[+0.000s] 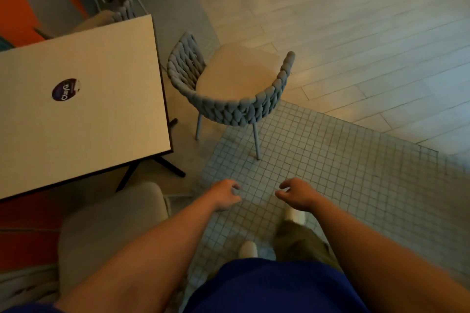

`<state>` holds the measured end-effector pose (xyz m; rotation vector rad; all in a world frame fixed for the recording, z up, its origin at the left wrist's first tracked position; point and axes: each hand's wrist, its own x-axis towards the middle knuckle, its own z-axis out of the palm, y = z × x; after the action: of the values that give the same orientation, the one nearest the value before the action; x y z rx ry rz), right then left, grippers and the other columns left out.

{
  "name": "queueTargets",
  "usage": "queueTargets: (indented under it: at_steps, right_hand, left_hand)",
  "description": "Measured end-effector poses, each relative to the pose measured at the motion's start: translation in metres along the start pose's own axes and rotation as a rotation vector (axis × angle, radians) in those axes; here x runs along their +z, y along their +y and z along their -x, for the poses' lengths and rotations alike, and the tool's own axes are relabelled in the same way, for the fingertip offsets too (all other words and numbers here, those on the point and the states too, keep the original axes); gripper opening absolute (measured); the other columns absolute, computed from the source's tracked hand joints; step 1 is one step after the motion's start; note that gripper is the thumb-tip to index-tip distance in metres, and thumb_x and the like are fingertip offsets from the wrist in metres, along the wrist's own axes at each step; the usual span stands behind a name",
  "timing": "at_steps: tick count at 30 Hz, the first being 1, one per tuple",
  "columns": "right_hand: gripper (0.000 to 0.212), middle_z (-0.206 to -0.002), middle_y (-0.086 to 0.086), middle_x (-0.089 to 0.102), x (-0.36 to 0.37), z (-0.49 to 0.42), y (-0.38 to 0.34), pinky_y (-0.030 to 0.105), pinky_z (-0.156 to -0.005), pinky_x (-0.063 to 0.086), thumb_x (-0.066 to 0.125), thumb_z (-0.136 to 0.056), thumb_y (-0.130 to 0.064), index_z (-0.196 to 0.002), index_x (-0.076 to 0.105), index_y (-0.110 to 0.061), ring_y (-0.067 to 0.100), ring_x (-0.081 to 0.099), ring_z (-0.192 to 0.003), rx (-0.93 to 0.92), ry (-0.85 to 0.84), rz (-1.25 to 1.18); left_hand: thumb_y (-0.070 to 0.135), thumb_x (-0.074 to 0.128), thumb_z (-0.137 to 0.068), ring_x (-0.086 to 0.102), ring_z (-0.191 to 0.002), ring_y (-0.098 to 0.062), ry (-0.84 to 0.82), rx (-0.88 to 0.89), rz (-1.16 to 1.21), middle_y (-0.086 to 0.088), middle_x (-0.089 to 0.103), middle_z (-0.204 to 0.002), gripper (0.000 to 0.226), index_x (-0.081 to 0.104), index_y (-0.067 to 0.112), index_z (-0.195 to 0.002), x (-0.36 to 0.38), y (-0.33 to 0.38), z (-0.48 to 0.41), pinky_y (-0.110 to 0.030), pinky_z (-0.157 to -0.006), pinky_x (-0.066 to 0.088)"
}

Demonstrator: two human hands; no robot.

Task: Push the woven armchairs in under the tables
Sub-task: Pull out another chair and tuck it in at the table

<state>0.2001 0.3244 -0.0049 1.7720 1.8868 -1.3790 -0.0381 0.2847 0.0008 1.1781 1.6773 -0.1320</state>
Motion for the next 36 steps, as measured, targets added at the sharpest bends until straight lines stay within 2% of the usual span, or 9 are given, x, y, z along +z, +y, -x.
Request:
queueTargets:
  at_steps: [3,8,13,16,19,22,27,31,36]
  right_hand:
    - [0.051,-0.141,0.009,0.056,-0.033,-0.046,-0.012,0.038,-0.108,0.043,0.06,-0.095,-0.04,-0.137,0.055,-0.011,0.023,0.055,-0.126,-0.016,-0.04,0.003]
    - [0.054,-0.138,0.012,0.059,-0.09,-0.122,-0.026,0.038,-0.101,0.048,0.06,-0.094,-0.041,-0.137,0.055,-0.009,0.024,0.059,-0.118,-0.022,-0.107,-0.024]
    - [0.051,-0.115,0.013,0.067,-0.137,-0.18,-0.055,0.043,-0.089,0.058,0.061,-0.095,-0.038,-0.135,0.056,-0.009,0.024,0.067,-0.096,0.023,-0.143,-0.107]
    - [0.05,-0.106,0.013,0.07,-0.15,-0.208,-0.079,0.043,-0.082,0.061,0.061,-0.095,-0.038,-0.135,0.055,-0.009,0.026,0.07,-0.091,0.062,-0.134,-0.204]
    - [0.054,-0.108,0.012,0.067,-0.152,-0.235,-0.101,0.037,-0.075,0.062,0.06,-0.096,-0.037,-0.14,0.05,-0.007,0.023,0.07,-0.089,0.151,-0.137,-0.395]
    - [0.058,-0.113,0.014,0.064,-0.147,-0.265,-0.122,0.041,-0.079,0.061,0.06,-0.097,-0.035,-0.144,0.043,-0.005,0.027,0.068,-0.094,0.25,-0.109,-0.66]
    - [0.067,-0.132,0.02,0.053,-0.123,-0.312,-0.151,0.051,-0.087,0.058,0.065,-0.095,-0.034,-0.149,0.034,-0.011,0.037,0.064,-0.106,0.422,-0.061,-1.16]
    - [0.053,-0.142,0.023,0.045,-0.102,-0.346,-0.169,0.055,-0.094,0.054,0.065,-0.095,-0.028,-0.14,0.041,-0.016,0.043,0.057,-0.119,0.481,-0.026,-1.429]
    - [0.058,-0.138,0.018,0.055,-0.081,-0.38,-0.178,0.057,-0.078,0.06,0.073,-0.088,-0.031,-0.137,0.047,-0.013,0.041,0.062,-0.114,0.531,-0.04,-1.654]
  left_hand:
    - [0.024,0.059,-0.101,0.055,-0.127,-0.028,0.002,-0.052,0.022,-0.011,0.053,-0.144,0.045,0.05,0.014,-0.143,-0.027,0.015,-0.033,-0.033,-0.097,0.048]
    - [0.024,0.061,-0.1,0.056,-0.125,-0.027,0.065,-0.138,0.084,-0.012,0.055,-0.141,0.042,0.053,0.012,-0.139,-0.066,0.039,-0.084,-0.038,-0.104,0.049]
    - [0.033,0.06,-0.099,0.053,-0.125,-0.025,0.123,-0.175,0.105,-0.007,0.05,-0.144,0.048,0.048,0.02,-0.144,-0.118,0.063,-0.116,-0.035,-0.098,0.049]
    - [0.04,0.059,-0.098,0.047,-0.135,-0.027,0.15,-0.184,-0.008,-0.007,0.045,-0.152,0.055,0.043,0.023,-0.148,-0.157,0.064,-0.138,-0.039,-0.106,0.046]
    - [0.045,0.058,-0.098,0.035,-0.146,-0.028,0.166,-0.153,-0.111,-0.008,0.033,-0.161,0.066,0.033,0.023,-0.155,-0.203,0.06,-0.163,-0.044,-0.114,0.04]
    - [0.052,0.061,-0.094,0.029,-0.15,-0.027,0.211,-0.087,-0.254,-0.005,0.025,-0.165,0.079,0.026,0.021,-0.158,-0.252,0.052,-0.196,-0.046,-0.116,0.036]
    - [0.067,0.065,-0.083,0.042,-0.14,-0.027,0.262,0.057,-0.54,-0.002,0.043,-0.156,0.085,0.038,0.022,-0.15,-0.304,0.033,-0.252,-0.044,-0.112,0.037]
    - [0.087,0.053,-0.073,0.042,-0.141,-0.026,0.12,0.049,-0.712,0.002,0.045,-0.156,0.093,0.039,0.036,-0.15,-0.323,0.016,-0.292,-0.048,-0.114,0.028]
    - [0.103,0.034,-0.059,0.037,-0.147,-0.024,0.061,-0.014,-0.767,0.005,0.043,-0.158,0.111,0.037,0.041,-0.152,-0.334,0.004,-0.326,-0.063,-0.12,0.004]
